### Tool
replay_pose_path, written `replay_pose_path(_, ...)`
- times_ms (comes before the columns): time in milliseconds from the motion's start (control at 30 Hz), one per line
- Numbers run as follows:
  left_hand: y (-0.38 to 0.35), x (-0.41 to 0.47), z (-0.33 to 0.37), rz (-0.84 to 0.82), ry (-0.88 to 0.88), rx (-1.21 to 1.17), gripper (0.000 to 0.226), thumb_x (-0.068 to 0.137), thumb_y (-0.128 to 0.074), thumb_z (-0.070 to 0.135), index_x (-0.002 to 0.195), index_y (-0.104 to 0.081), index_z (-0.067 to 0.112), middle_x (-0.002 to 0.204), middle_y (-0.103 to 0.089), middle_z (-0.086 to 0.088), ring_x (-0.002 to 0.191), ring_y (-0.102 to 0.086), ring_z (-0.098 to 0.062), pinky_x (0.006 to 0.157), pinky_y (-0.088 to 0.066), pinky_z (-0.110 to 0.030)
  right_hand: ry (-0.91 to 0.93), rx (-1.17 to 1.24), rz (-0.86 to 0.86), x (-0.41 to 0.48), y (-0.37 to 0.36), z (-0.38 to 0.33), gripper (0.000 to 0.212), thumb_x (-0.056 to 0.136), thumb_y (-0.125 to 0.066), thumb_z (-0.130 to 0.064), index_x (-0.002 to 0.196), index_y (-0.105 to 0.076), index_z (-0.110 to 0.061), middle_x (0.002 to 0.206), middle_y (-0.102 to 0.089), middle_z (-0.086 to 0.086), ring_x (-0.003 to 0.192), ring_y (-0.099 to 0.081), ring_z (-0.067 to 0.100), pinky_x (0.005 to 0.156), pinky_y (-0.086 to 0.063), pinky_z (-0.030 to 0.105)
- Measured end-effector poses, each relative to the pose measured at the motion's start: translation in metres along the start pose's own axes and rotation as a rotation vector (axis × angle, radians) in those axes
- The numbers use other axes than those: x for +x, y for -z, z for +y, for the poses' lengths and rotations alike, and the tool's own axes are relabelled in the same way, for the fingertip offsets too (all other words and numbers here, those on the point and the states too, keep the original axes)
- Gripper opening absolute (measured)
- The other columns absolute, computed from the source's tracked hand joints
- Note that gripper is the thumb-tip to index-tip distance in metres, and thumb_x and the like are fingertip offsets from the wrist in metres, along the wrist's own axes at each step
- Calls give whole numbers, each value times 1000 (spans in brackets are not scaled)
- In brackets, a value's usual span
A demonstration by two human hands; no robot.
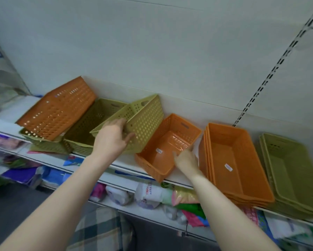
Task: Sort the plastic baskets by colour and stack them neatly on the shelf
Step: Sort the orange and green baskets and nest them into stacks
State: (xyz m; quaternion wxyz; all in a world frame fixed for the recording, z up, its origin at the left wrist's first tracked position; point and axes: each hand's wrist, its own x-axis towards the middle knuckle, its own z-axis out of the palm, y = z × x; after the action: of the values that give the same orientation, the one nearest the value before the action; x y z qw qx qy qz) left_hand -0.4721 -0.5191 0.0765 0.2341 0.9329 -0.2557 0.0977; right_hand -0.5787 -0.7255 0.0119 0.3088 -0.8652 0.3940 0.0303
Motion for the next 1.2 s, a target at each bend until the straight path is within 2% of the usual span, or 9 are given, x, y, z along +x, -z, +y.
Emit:
replay_pose_path(133,-2,0,-8,-21,-42,-98,34,78,-72,34,105,-62,16,96,-68,-8,92,-60,-33,73,-47,-39,-120,142,6,-10,-17,-5,30,96,-51,-20,124,-48,-8,122,-61,15,110,-60,34,78,-42,30)
replay_pose_path(233,-3,-2,-13,3,-59,-154,31,77,-74,29,102,-64,14,95,-68,-9,91,-59,-32,71,-42,-37,-80,138,105,-17,-16,-9,6,95,-50,-13,100,-46,-14,111,-65,13,102,-63,32,73,-40,29)
replay_pose_path(367,-2,-7,-16,70,-108,-174,28,76,-76,22,98,-65,9,92,-68,-13,90,-58,-35,74,-42,-38,58,-50,235,-32,11,-27,21,93,-50,-10,113,-55,-8,102,-65,10,95,-62,30,74,-43,31)
replay_pose_path(433,0,-8,-14,105,-152,-165,27,75,-76,18,96,-65,6,91,-68,-14,91,-59,-36,78,-44,-41,63,-156,262,-42,32,-37,27,93,-48,-10,118,-57,-9,111,-65,15,105,-60,35,82,-47,37)
replay_pose_path(567,6,-12,-5,165,-202,-216,22,79,-73,16,96,-62,6,93,-65,-13,93,-56,-34,86,-44,-46,116,-277,405,-77,77,-31,24,91,-49,-9,113,-59,-6,113,-65,20,108,-59,39,84,-48,38)
replay_pose_path(867,-22,-29,56,146,-370,-134,26,74,-76,14,96,-63,8,90,-66,-13,87,-54,-37,76,-44,-45,-53,-52,714,-93,175,80,27,89,-49,-15,110,-66,-7,107,-69,26,103,-60,46,87,-47,46)
replay_pose_path(1067,-78,-60,78,68,-419,21,12,75,-61,21,83,-62,13,78,-64,-6,73,-53,-31,70,-35,-39,-66,46,724,-75,214,129,30,91,-50,-16,114,-68,-8,108,-70,23,104,-61,43,86,-48,43)
replay_pose_path(1133,-92,-73,84,-12,-432,65,17,78,-51,28,81,-61,15,74,-62,-3,70,-54,-29,68,-38,-38,-59,39,694,-69,218,138,31,92,-51,-17,117,-67,-9,112,-70,22,107,-61,43,87,-48,42)
replay_pose_path(1200,-106,-84,89,-104,-432,113,10,77,-59,26,79,-61,16,72,-61,-3,68,-55,-29,66,-43,-38,-55,28,660,-64,218,146,33,93,-52,-17,122,-66,-12,114,-69,22,109,-61,42,89,-48,42)
